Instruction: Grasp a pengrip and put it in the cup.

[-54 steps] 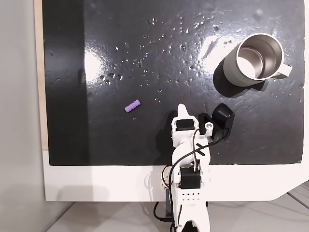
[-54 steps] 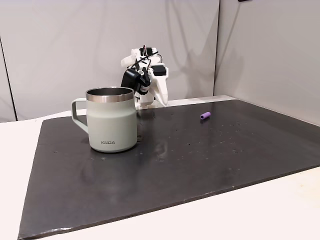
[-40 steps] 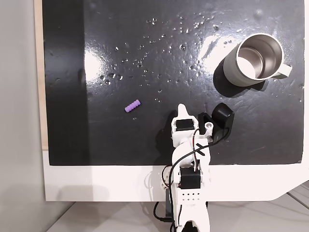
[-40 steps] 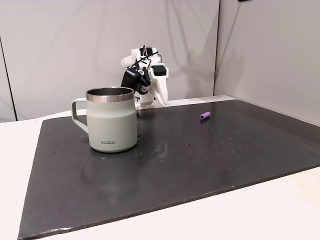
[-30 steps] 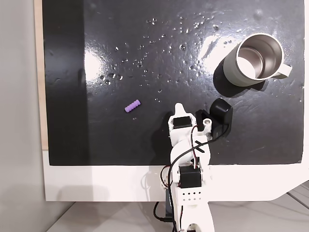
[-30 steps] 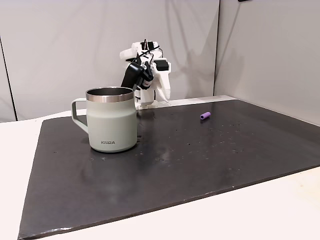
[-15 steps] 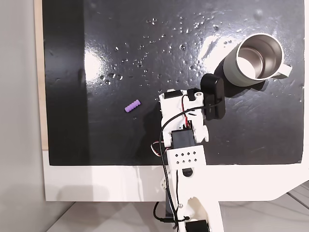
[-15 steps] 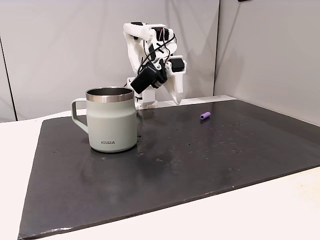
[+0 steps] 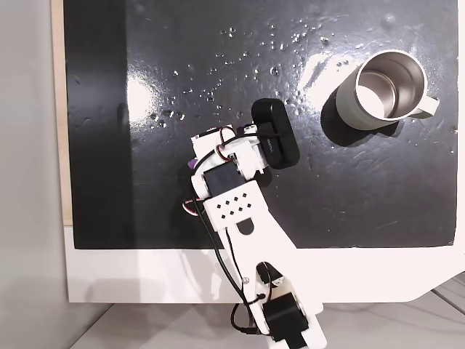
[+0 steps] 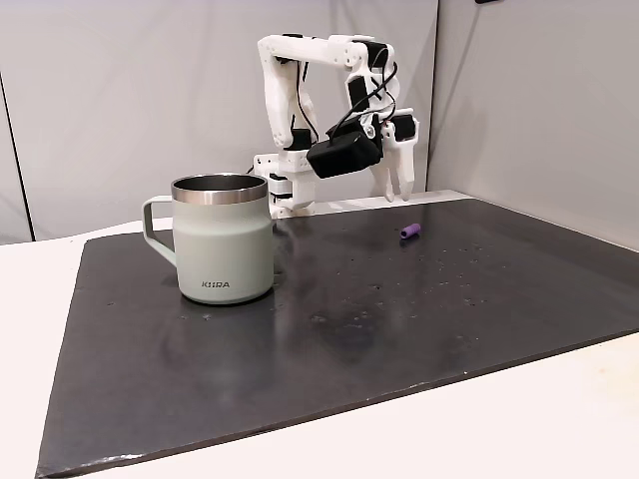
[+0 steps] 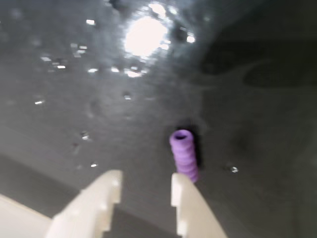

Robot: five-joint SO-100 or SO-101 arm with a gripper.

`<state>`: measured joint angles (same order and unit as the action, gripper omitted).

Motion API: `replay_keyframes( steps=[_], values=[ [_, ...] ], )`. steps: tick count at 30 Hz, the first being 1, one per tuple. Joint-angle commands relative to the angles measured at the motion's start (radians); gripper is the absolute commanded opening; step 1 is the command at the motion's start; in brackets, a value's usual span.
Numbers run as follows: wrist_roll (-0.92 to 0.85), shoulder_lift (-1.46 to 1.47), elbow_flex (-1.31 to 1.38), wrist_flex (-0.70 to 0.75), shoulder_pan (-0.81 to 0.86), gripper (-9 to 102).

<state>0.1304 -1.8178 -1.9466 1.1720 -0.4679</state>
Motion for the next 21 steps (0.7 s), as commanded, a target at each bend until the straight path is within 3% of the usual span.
replay_keyframes(
  steps=[1, 10, 21],
  values=[
    [0.046, 0.078, 0.126, 0.069, -0.028, 19],
    [0.06, 0.298, 0.238, 0.092, -0.049, 24],
    [0.037, 0.44, 0.287, 0.129, -0.209, 28]
  ],
)
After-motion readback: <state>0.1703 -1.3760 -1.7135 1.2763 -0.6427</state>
